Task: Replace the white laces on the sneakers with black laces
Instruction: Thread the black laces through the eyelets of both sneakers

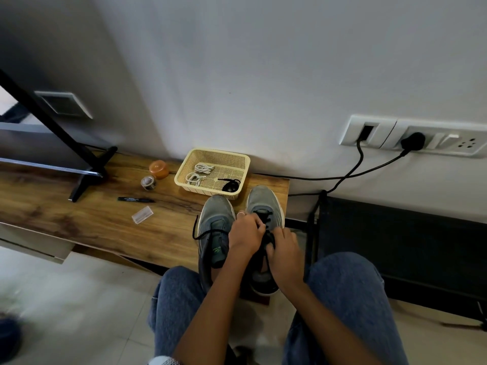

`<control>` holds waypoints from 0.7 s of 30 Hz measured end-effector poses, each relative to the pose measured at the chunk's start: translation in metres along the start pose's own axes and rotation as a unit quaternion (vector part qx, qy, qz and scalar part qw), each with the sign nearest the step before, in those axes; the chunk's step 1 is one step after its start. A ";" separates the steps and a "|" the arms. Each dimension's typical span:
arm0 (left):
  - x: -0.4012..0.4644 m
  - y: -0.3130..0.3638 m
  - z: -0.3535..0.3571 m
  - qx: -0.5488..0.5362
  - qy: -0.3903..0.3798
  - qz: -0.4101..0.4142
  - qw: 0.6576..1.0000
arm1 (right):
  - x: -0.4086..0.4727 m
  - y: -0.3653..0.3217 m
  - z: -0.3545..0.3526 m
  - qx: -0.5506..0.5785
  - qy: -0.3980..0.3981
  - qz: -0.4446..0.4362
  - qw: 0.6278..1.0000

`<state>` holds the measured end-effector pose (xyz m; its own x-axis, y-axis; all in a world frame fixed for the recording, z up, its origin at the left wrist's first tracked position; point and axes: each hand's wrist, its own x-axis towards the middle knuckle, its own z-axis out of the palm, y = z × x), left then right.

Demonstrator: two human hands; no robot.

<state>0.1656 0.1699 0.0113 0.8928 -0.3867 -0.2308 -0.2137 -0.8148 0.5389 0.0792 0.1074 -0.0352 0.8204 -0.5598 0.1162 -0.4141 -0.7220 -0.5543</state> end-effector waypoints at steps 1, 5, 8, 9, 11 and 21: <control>0.000 -0.001 0.001 -0.002 -0.003 0.002 1.000 | 0.000 -0.001 0.000 -0.004 0.003 0.002 1.000; 0.001 -0.002 0.002 -0.016 -0.021 0.004 1.000 | -0.002 -0.003 0.001 0.003 0.015 0.004 1.000; 0.001 -0.003 0.001 -0.034 -0.038 0.006 0.999 | -0.003 -0.002 0.001 0.008 0.013 0.007 1.000; 0.001 -0.003 0.001 -0.039 -0.041 0.007 0.998 | -0.003 -0.003 0.000 0.013 0.009 0.011 1.000; 0.001 -0.004 0.001 -0.050 -0.046 0.006 0.998 | -0.003 -0.003 -0.001 0.018 0.000 0.016 1.000; 0.001 -0.016 0.001 -0.153 0.004 -0.002 0.988 | 0.007 0.005 -0.010 0.058 -0.083 0.024 0.995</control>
<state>0.1693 0.1818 0.0017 0.8965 -0.3799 -0.2279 -0.0819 -0.6476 0.7576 0.0792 0.0957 -0.0284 0.8583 -0.5112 -0.0455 -0.4146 -0.6385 -0.6484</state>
